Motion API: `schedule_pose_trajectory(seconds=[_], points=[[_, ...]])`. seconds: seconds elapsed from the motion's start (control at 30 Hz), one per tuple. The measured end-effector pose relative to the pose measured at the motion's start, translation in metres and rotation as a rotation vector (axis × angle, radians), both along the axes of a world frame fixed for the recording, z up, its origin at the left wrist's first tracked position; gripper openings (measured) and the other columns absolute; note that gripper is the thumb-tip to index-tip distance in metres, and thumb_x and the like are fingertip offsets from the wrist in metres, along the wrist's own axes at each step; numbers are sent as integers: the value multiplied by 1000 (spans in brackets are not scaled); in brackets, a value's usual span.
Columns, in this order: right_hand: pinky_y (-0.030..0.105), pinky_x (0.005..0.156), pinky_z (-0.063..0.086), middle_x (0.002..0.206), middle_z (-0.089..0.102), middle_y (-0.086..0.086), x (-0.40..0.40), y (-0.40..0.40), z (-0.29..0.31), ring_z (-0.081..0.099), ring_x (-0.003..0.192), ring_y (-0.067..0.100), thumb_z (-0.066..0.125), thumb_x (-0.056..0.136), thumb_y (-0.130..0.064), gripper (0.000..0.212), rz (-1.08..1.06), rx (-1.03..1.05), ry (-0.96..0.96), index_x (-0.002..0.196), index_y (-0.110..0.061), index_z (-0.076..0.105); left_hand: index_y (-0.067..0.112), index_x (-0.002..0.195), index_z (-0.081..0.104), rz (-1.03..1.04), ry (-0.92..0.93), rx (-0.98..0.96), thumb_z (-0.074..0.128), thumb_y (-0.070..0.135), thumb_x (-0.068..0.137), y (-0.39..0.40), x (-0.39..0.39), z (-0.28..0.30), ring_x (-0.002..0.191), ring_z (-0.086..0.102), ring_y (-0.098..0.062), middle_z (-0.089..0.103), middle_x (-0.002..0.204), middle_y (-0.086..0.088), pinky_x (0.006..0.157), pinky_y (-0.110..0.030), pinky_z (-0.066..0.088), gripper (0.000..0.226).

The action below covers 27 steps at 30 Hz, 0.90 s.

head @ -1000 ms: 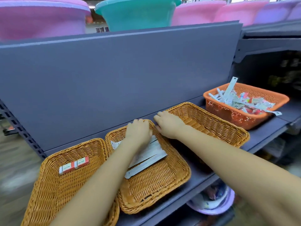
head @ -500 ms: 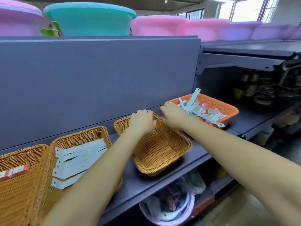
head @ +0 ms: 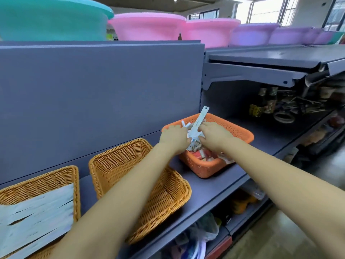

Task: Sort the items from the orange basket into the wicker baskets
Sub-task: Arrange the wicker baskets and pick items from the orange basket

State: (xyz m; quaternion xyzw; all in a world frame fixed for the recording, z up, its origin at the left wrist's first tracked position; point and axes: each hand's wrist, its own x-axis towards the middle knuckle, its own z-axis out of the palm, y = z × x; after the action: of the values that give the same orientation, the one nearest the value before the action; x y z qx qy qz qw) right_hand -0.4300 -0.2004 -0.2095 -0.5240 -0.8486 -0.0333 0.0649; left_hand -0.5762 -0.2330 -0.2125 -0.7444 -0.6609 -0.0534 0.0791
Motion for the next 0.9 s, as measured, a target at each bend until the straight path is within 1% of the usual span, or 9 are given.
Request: schedule_pose_trajectory(seconds=[0.07, 0.13, 0.23, 0.37, 0.43, 0.57, 0.73, 0.8, 0.9], points=[[40, 94, 42, 125, 52, 12, 13, 15, -2, 47, 116, 29, 43, 92, -18, 32, -48, -13, 5, 122, -8, 52, 11, 126, 52, -35, -5, -13, 39, 36, 97, 18, 9, -2, 116, 50, -30, 52, 128, -12, 84, -39, 41, 40], [38, 93, 41, 123, 53, 12, 26, 27, -5, 48, 115, 29, 44, 92, -18, 31, -90, -35, 11, 120, -8, 52, 10, 126, 52, -67, -15, -42, 39, 34, 98, 34, 19, -3, 118, 48, -32, 52, 128, -13, 85, -40, 41, 39], [36, 94, 37, 124, 52, 13, 41, 38, -12, 47, 116, 29, 45, 94, -21, 32, -126, -55, 5, 122, -7, 51, 9, 123, 53, -113, -30, -43, 40, 33, 98, 55, 34, -8, 117, 48, -31, 54, 127, -13, 87, -40, 41, 37], [34, 87, 38, 117, 54, 11, 54, 51, -23, 50, 109, 27, 50, 92, -26, 29, -126, -107, 11, 116, -9, 54, 8, 122, 54, -130, -38, -73, 40, 34, 98, 81, 55, -18, 114, 51, -32, 55, 126, -13, 88, -40, 43, 39], [35, 87, 41, 117, 54, 10, 60, 57, -27, 51, 108, 27, 54, 91, -26, 30, -105, -113, 26, 117, -11, 54, 6, 124, 54, -126, -26, -82, 41, 34, 97, 92, 66, -24, 112, 54, -32, 57, 124, -14, 88, -40, 45, 41], [37, 89, 44, 117, 54, 8, 71, 70, -30, 53, 108, 28, 54, 90, -21, 29, -43, -99, 38, 118, -12, 54, 6, 113, 59, -81, -50, -94, 41, 26, 95, 109, 82, -27, 103, 58, -31, 62, 115, -14, 83, -39, 49, 32], [37, 87, 45, 118, 54, 5, 85, 80, -29, 52, 108, 26, 51, 92, -23, 24, 0, -95, 89, 115, -15, 56, 5, 117, 58, 12, -16, -133, 39, 25, 99, 124, 96, -32, 100, 61, -29, 65, 112, -13, 76, -36, 48, 33], [38, 87, 45, 120, 54, 4, 90, 83, -30, 51, 110, 26, 52, 92, -25, 25, -4, -112, 119, 114, -15, 56, 5, 117, 58, 42, 23, -141, 43, 21, 99, 128, 103, -31, 99, 62, -29, 66, 110, -12, 75, -35, 48, 28], [40, 90, 45, 122, 54, 4, 94, 86, -31, 51, 113, 28, 53, 91, -25, 28, 14, -132, 176, 118, -16, 56, 7, 110, 60, 78, 45, -105, 48, 16, 96, 132, 111, -28, 94, 62, -27, 66, 106, -10, 68, -33, 45, 21]])
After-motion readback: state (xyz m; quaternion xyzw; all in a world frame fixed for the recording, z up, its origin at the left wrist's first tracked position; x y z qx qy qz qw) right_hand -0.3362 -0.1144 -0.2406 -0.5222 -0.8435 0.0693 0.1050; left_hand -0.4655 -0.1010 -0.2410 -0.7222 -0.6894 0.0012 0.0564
